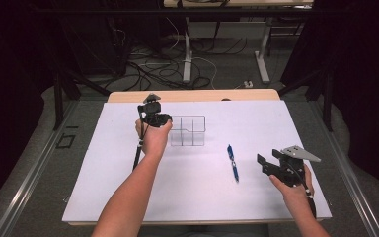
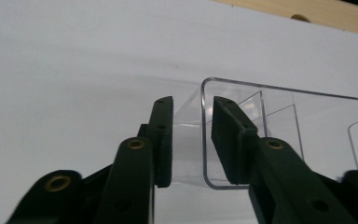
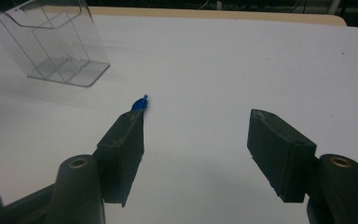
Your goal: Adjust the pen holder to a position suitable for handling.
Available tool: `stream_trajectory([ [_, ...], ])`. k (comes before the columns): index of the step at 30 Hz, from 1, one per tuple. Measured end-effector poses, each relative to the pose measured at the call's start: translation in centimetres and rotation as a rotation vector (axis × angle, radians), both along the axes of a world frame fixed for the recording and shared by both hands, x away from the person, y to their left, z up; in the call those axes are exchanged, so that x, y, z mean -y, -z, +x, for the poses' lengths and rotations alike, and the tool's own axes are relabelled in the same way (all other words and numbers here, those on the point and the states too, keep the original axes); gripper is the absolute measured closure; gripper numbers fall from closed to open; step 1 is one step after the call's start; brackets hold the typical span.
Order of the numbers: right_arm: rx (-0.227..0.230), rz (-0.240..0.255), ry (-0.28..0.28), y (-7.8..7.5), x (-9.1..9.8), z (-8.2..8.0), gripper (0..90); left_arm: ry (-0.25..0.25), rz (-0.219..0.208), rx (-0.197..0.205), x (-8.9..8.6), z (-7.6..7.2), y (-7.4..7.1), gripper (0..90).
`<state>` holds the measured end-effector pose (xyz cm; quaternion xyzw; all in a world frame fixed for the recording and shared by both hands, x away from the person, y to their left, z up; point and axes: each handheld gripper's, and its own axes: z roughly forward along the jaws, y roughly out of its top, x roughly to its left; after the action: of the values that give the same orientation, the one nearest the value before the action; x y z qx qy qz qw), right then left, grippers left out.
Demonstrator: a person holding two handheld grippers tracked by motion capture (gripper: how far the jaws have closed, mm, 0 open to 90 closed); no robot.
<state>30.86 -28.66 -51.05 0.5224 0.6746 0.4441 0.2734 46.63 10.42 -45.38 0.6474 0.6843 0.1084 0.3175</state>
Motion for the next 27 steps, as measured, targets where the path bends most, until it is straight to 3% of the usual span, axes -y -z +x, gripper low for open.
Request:
stream_trajectory([
  [10, 0.014, -0.070, -0.035, -1.1, -1.3, 0.5, 36.1, 0.072, -0.050, 0.121, -2.8, -1.4, -0.4, 55.8],
  [16, -0.023, -0.059, -0.037, -1.4, -2.2, 0.9, 37.0, 0.081, -0.067, 0.170, -4.5, -2.4, -0.3, 48.8],
  [19, -0.035, -0.052, -0.030, -1.7, -2.5, 1.2, 36.9, 0.087, -0.099, 0.204, -5.1, -2.9, 0.0, 43.8],
  [21, -0.044, -0.052, -0.014, -1.9, -2.6, 1.3, 36.8, 0.094, -0.102, 0.236, -5.6, -3.3, 0.4, 41.2],
  [27, -0.078, -0.065, -0.008, -2.4, -3.4, 1.9, 36.9, 0.136, -0.092, 0.268, -7.3, -4.8, 1.3, 34.9],
])
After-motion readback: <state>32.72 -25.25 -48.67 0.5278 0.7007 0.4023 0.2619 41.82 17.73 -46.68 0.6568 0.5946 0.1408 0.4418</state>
